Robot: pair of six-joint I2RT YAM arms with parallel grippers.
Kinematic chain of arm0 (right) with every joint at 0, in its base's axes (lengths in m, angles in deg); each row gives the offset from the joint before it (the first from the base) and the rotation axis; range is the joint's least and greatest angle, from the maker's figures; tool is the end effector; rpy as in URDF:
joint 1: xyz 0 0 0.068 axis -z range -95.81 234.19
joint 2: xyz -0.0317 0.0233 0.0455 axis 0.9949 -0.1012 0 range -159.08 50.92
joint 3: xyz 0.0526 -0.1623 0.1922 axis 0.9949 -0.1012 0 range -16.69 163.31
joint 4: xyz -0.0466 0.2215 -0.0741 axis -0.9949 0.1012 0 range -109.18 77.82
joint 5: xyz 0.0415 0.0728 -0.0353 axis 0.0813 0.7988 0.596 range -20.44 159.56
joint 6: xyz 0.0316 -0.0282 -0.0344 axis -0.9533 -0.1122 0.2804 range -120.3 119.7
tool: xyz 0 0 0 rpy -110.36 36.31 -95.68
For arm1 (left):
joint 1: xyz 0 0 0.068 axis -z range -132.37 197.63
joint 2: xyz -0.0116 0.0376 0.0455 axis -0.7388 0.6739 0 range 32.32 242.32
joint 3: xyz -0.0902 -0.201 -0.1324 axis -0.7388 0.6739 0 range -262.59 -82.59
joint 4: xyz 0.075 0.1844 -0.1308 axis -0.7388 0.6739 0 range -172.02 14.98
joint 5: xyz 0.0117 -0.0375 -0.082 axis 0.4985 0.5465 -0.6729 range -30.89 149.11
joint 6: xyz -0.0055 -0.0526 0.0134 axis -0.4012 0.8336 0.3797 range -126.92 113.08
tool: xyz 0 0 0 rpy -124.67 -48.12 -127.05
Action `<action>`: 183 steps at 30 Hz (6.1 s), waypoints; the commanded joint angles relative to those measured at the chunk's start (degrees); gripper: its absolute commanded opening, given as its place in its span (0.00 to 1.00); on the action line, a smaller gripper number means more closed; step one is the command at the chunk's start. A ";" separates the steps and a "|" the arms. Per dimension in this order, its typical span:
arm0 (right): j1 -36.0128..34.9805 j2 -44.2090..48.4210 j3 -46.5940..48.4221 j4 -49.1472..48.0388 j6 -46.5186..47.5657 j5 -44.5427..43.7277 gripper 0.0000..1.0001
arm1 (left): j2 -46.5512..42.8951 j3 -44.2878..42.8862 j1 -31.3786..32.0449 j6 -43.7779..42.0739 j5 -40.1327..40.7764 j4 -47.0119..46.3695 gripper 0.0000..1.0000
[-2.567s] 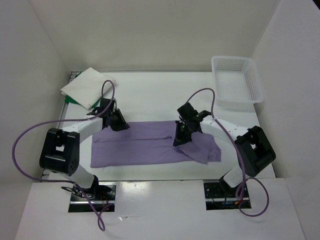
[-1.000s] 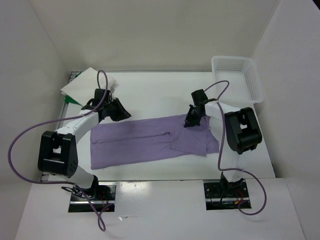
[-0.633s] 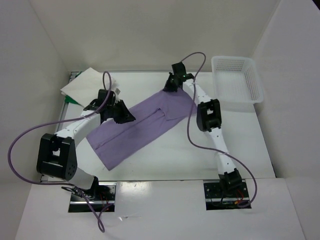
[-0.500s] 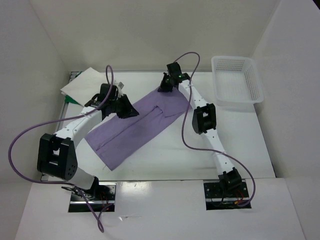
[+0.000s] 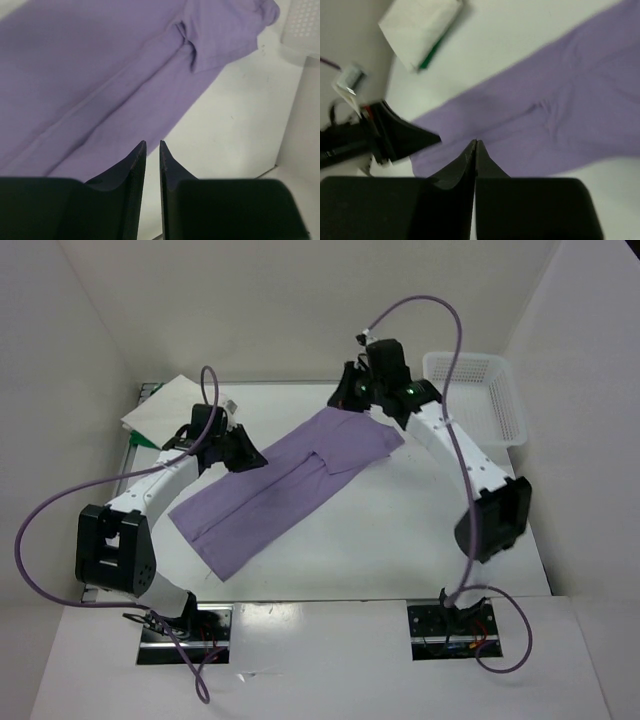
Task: Fold and stack the t-shirts
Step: Rotate the tshirt 90 degrees, then grab the bottom of the folded rectangular tshirt with both arms, then fold the folded rectangular tshirt in 1/3 of the way
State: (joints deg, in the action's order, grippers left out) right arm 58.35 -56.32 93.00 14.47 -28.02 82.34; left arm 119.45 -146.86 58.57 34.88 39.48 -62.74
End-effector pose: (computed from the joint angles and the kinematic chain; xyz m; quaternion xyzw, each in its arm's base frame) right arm 0.3604 0.1836 0.3626 -0.0404 0.8666 0.3064 0.3918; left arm 0.3059 -0.0716 0.2580 -0.1730 0.8866 -0.3171 0.2889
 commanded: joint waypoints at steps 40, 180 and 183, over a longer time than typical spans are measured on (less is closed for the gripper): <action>8.80 -23.83 14.18 2.31 1.44 -4.43 0.29 | -1.79 -0.86 -2.85 -2.51 -3.56 -0.66 0.26; 17.94 -11.59 -20.83 -10.97 -4.09 -0.65 0.10 | 37.58 -32.32 0.84 4.96 -1.63 -6.01 0.13; 17.94 -9.31 -20.22 -10.97 -4.09 -0.65 0.27 | 34.43 -29.87 0.84 4.43 -0.14 -9.08 0.30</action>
State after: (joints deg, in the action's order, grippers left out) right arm 75.59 -68.82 69.57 4.91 -33.27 82.21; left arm 156.68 -176.80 59.81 38.61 38.36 -66.52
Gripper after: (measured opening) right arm 0.232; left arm 0.271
